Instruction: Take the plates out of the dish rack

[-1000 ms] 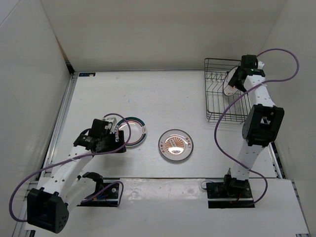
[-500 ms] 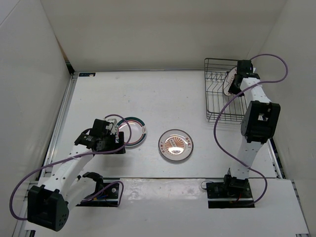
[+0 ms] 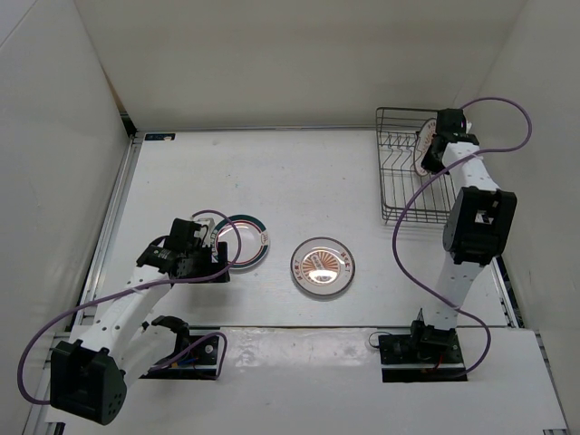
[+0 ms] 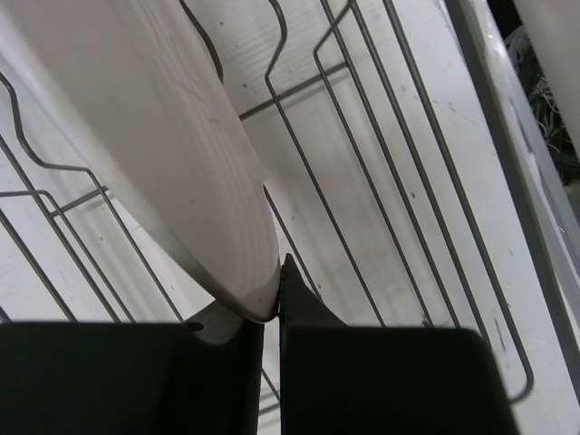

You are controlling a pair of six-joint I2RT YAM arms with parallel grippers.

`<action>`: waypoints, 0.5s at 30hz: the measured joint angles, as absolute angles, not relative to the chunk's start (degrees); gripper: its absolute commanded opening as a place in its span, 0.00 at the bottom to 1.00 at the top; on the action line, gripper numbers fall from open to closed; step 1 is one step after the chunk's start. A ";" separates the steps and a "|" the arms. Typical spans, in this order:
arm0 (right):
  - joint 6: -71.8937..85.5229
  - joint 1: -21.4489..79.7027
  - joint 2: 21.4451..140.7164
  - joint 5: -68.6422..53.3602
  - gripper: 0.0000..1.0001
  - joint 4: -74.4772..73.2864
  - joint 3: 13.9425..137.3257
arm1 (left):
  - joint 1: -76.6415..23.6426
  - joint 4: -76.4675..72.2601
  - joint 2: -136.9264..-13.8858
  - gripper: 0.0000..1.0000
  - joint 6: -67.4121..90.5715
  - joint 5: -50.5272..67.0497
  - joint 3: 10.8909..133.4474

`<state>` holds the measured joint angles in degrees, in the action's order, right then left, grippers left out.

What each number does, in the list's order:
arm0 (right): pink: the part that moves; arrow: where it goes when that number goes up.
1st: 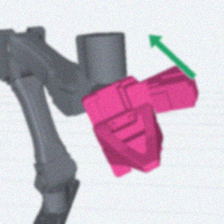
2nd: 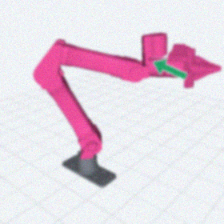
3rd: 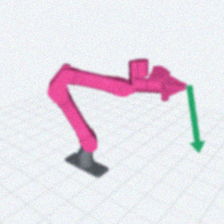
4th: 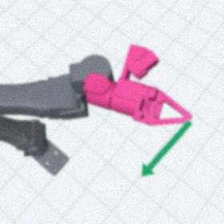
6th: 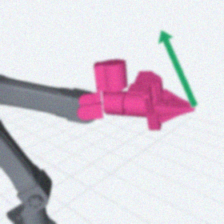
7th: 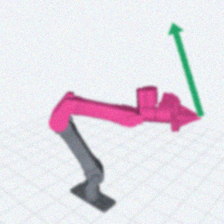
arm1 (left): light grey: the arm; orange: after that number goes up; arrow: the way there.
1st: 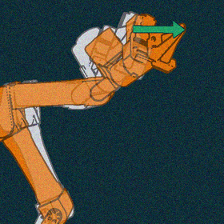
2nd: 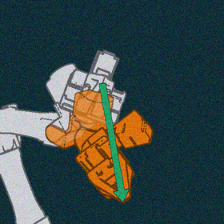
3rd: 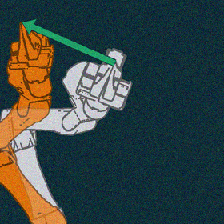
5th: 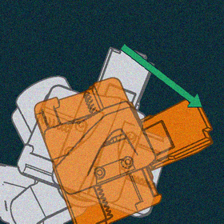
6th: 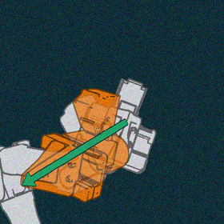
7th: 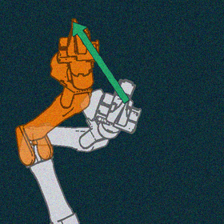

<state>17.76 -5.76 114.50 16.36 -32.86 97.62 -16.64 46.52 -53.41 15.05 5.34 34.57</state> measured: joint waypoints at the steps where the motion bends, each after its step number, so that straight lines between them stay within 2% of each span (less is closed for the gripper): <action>1: 17.87 -5.72 113.99 16.60 0.00 -33.65 97.62 | -16.64 46.50 -53.36 1.00 15.05 5.34 34.57; 10: 19.49 -5.45 104.84 21.30 0.00 -41.74 101.84 | -16.64 46.50 -52.99 1.00 15.05 5.39 34.57; 15: 20.53 -3.14 94.94 17.41 0.00 -43.64 103.68 | -16.69 46.50 -52.71 1.00 15.05 5.37 34.57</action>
